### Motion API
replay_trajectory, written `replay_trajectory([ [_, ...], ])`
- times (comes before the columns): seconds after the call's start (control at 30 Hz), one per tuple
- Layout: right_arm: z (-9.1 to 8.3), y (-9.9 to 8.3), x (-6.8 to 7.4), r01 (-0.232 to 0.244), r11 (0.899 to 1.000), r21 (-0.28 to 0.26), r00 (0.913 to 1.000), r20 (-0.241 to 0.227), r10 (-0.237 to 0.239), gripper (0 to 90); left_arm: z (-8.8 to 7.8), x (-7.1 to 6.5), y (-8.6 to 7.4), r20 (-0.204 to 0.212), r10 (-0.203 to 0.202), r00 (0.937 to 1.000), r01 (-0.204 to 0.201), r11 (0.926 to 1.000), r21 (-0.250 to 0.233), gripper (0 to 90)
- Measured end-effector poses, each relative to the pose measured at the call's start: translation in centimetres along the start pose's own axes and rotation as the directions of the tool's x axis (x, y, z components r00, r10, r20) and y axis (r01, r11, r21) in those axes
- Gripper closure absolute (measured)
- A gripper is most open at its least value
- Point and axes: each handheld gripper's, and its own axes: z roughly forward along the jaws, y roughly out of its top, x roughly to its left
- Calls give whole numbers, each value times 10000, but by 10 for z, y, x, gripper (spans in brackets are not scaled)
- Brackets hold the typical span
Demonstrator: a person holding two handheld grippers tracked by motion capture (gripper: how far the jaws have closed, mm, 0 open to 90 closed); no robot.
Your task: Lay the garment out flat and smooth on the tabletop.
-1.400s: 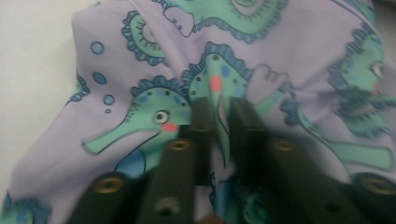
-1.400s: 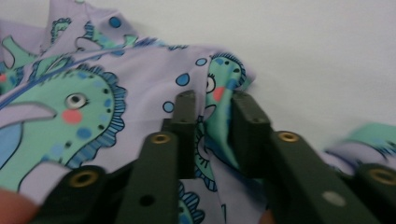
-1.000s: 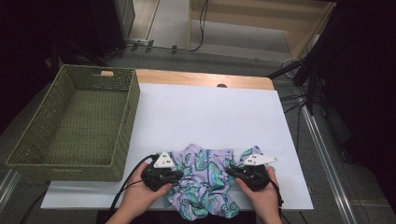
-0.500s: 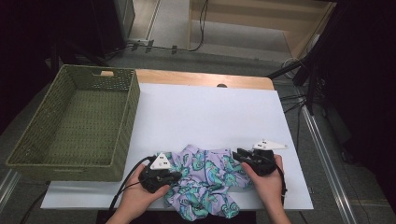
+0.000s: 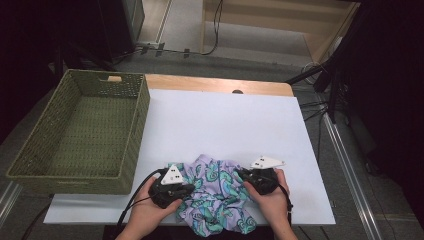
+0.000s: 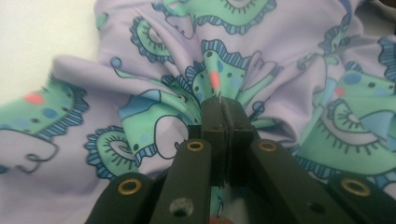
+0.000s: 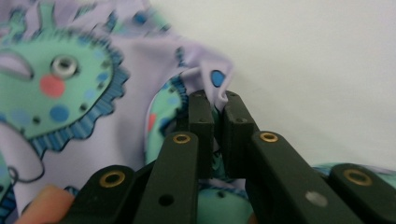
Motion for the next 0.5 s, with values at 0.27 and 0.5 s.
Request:
replay_trajectory([
  [0.27,-54,26,-1,910,9745,-2049,9615,2728,-324,695,-6,1,11,-585,-338,9977,279,9946,-995,881],
  [0.5,-57,0,-51,-1415,9746,-1738,9796,1176,1631,600,-10,11,1,-942,-866,9918,745,9893,-1258,698],
])
